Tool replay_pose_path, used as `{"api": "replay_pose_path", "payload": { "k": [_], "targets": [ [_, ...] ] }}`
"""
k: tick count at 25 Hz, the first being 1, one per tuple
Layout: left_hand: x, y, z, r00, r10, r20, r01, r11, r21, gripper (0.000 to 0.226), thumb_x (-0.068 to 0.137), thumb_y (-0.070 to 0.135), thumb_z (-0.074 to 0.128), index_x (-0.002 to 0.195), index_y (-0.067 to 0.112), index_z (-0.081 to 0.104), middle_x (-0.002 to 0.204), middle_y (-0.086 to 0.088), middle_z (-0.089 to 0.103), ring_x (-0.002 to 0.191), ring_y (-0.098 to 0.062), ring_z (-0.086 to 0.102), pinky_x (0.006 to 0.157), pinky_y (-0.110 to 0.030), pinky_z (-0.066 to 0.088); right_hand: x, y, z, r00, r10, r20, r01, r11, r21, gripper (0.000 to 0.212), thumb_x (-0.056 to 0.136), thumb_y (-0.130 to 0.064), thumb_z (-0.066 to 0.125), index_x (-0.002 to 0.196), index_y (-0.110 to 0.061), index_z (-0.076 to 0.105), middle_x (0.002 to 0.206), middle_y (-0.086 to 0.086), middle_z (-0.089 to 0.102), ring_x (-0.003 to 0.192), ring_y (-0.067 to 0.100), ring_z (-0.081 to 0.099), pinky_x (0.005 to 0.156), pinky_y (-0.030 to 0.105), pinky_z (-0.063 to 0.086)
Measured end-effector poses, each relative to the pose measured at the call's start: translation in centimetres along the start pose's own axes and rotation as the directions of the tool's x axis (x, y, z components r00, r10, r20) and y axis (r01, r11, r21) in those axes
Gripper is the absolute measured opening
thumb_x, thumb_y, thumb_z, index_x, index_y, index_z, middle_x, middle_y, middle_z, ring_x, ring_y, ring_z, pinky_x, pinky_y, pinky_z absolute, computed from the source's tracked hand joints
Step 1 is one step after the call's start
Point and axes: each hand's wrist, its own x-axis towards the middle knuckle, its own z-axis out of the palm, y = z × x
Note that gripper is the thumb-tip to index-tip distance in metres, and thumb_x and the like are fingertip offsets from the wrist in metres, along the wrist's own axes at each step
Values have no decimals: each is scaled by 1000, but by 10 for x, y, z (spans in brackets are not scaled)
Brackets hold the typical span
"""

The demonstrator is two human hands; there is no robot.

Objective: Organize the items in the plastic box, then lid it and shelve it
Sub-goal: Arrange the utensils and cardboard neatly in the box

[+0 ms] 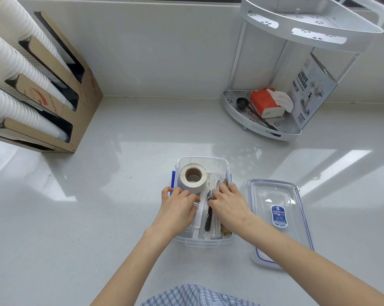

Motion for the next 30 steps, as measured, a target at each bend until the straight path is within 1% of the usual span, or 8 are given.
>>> {"api": "replay_pose_path", "payload": {
  "k": [6,10,12,16,18,20,24,30],
  "targets": [
    [0,2,4,1000,-10,-28,10,1000,-6,31,94,25,35,122,23,48,124,3,56,120,-17,41,108,-36,12,1,1,3,999,16,-51,-12,997,78,26,89,-9,49,112,-9,60,113,9,59,114,28,43,97,38,30],
    [0,3,6,997,-34,-66,33,999,-20,32,95,27,34,123,24,47,122,4,56,119,-16,41,105,-33,11,-1,1,6,971,99,-219,-66,986,151,15,79,-12,62,90,-17,70,86,1,68,91,23,58,82,34,42],
    [0,4,6,997,-37,-69,36,999,-19,32,95,29,35,124,24,46,122,4,56,119,-16,41,104,-33,10,-2,0,8,968,101,-229,-43,968,247,17,81,-10,60,93,-16,70,88,3,67,92,24,57,83,36,41],
    [0,5,4,997,-28,-67,26,999,-25,35,94,30,36,127,24,43,126,5,54,121,-15,40,105,-33,10,-5,1,11,937,187,-297,-90,946,312,24,51,-16,84,68,-27,72,61,-10,65,64,14,65,60,27,50],
    [0,4,2,997,-26,-73,24,999,-27,35,94,30,37,127,24,43,128,5,53,122,-14,40,106,-33,10,-6,2,14,930,200,-308,-72,922,380,19,58,-13,80,72,-25,73,66,-8,68,70,18,67,64,30,51],
    [0,5,0,996,-26,-88,23,999,-32,34,93,30,37,126,25,45,128,6,53,122,-14,40,104,-32,10,-8,4,11,923,231,-307,-66,882,466,16,74,-10,67,87,-19,73,83,-2,72,88,23,66,77,37,46],
    [0,7,-5,990,-14,-138,6,998,-61,35,93,29,37,127,23,44,129,6,52,122,-14,40,103,-30,13,-11,15,5,909,302,-287,-90,815,572,33,91,-16,47,123,-21,57,124,-2,59,122,19,47,101,33,27],
    [0,23,-12,982,5,-188,-29,992,-121,36,95,27,34,128,21,43,137,6,47,128,-12,37,106,-29,20,-24,32,4,879,409,-245,-156,732,663,38,94,-22,43,132,-22,47,138,-3,49,130,16,41,107,32,25]
  ]
}}
